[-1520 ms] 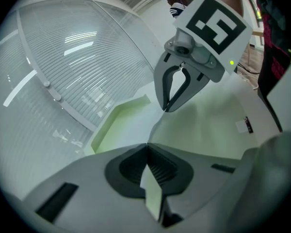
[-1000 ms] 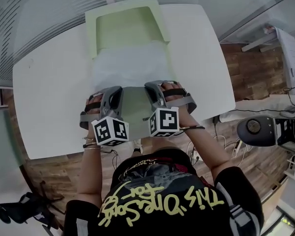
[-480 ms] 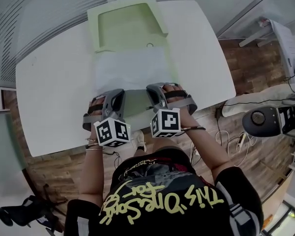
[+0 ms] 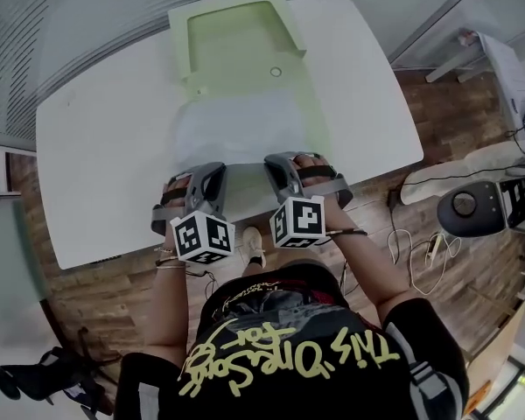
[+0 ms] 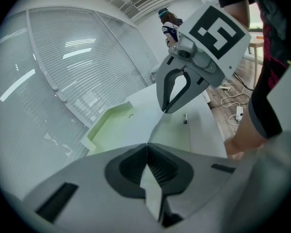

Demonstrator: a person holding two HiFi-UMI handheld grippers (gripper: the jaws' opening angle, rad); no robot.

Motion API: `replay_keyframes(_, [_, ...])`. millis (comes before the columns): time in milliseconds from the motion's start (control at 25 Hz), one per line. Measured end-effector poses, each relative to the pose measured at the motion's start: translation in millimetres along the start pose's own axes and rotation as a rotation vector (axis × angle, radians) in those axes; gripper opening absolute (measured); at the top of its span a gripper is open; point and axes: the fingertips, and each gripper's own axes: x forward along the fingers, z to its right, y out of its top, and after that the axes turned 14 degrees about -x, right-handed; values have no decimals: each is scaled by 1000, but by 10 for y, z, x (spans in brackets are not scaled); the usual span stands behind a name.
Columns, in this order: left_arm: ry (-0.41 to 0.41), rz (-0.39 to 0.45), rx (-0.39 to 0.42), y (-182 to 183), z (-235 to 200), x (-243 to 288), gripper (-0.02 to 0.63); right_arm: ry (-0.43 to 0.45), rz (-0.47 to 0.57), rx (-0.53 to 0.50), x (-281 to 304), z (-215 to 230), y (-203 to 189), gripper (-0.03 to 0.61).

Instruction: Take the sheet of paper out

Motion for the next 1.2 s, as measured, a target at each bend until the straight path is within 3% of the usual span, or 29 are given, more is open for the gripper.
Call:
replay_keyframes(520, [49, 48, 24, -148, -140, -480, 6, -124, -6, -29, -224, 123, 477, 8])
replay_keyframes(1200, [246, 138, 58, 91, -715, -1047, 6, -352, 63, -103, -583, 843, 994, 8])
